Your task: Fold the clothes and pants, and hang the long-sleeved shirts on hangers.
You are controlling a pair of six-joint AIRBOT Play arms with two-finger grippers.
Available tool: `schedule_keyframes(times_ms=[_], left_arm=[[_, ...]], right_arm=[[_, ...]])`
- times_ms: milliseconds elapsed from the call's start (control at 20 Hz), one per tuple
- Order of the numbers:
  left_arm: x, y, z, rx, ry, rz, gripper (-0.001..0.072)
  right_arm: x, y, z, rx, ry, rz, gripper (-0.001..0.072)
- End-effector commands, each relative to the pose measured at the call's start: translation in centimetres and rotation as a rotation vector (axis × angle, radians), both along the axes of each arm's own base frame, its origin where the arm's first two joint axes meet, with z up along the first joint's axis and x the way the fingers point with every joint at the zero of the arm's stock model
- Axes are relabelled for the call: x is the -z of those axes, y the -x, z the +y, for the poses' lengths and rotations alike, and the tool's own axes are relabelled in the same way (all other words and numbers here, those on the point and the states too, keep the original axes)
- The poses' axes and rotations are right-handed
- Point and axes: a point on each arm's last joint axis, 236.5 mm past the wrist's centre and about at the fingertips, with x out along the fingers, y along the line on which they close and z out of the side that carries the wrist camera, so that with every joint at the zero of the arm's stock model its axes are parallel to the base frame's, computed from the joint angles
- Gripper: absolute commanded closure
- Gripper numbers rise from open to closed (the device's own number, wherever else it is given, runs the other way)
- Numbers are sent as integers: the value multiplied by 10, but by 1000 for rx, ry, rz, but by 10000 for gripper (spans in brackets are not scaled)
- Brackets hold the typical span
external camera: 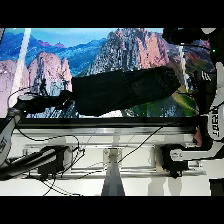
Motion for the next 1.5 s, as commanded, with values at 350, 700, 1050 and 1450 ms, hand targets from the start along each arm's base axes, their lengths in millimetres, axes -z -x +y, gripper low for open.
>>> schedule_keyframes(times_ms=[350,700,1050,1450], left_arm=[[-59,-87,-19,168,1,-292,688],[-217,-98,12,355,-248,-430,687],[-297,-90,-5,334,-247,-631,686],[-292,-120,-150,360,15,-700,686]], right_arm=[[94,23,98,-160,-81,212,690],[196,101,317,-365,-331,381,690],[177,116,395,-435,-373,215,690],[103,2,169,-201,-148,67,690]])
